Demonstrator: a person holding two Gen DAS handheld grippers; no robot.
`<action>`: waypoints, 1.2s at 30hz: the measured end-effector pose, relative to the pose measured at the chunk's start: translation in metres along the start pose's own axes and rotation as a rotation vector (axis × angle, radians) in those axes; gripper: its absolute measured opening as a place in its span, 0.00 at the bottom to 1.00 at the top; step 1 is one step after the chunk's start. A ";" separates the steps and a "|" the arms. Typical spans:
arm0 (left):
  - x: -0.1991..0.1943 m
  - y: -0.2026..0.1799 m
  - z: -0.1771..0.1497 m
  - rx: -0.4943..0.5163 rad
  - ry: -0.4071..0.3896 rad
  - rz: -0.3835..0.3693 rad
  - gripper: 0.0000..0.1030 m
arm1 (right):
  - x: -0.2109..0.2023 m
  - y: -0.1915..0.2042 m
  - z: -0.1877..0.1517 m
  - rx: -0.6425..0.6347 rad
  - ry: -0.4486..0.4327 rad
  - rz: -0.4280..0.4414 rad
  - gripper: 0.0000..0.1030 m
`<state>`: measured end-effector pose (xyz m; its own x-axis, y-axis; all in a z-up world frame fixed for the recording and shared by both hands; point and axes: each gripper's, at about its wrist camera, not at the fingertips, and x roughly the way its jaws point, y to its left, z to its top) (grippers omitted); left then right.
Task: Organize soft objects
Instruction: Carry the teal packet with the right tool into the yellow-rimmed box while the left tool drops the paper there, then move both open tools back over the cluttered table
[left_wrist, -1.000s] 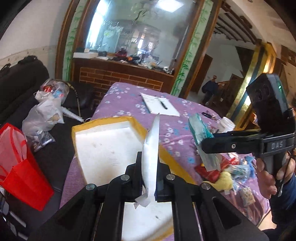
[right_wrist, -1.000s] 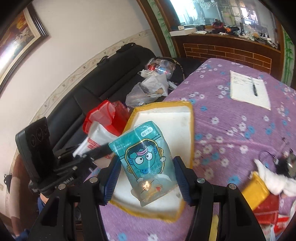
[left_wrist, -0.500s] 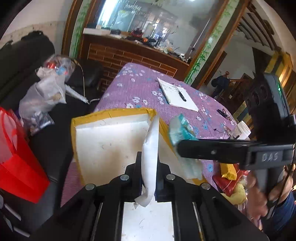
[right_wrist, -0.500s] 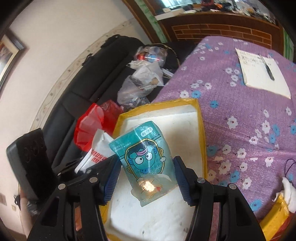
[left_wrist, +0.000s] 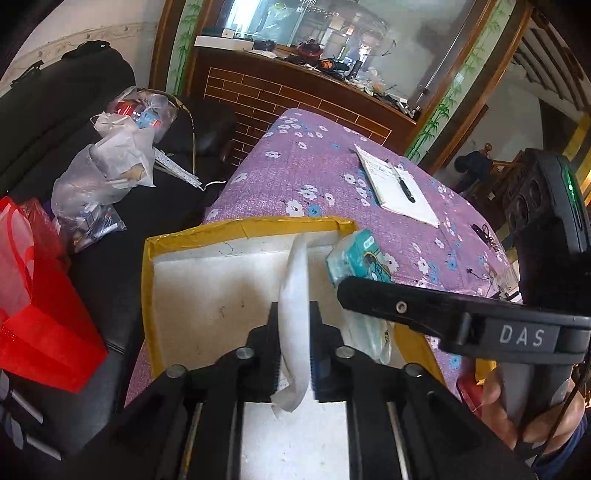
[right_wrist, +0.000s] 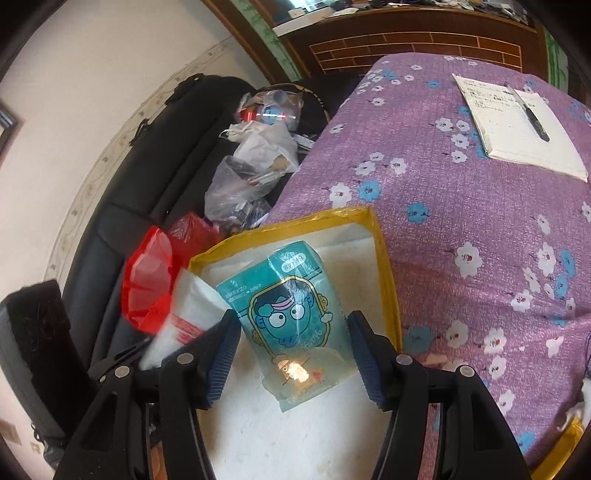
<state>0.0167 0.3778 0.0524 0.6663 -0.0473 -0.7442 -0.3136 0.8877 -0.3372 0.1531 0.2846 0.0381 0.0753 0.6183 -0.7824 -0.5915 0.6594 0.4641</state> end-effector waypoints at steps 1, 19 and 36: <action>0.002 0.001 0.000 -0.002 0.000 0.006 0.30 | 0.002 -0.001 0.001 0.006 -0.002 0.002 0.64; -0.039 -0.013 -0.016 -0.012 -0.084 -0.028 0.57 | -0.054 -0.006 -0.014 0.022 -0.084 0.077 0.76; -0.092 -0.133 -0.094 0.134 -0.147 -0.219 0.68 | -0.166 -0.078 -0.123 0.113 -0.165 0.121 0.76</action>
<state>-0.0663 0.2216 0.1115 0.8021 -0.1867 -0.5672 -0.0656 0.9166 -0.3944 0.0882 0.0780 0.0802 0.1450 0.7512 -0.6439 -0.5109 0.6142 0.6014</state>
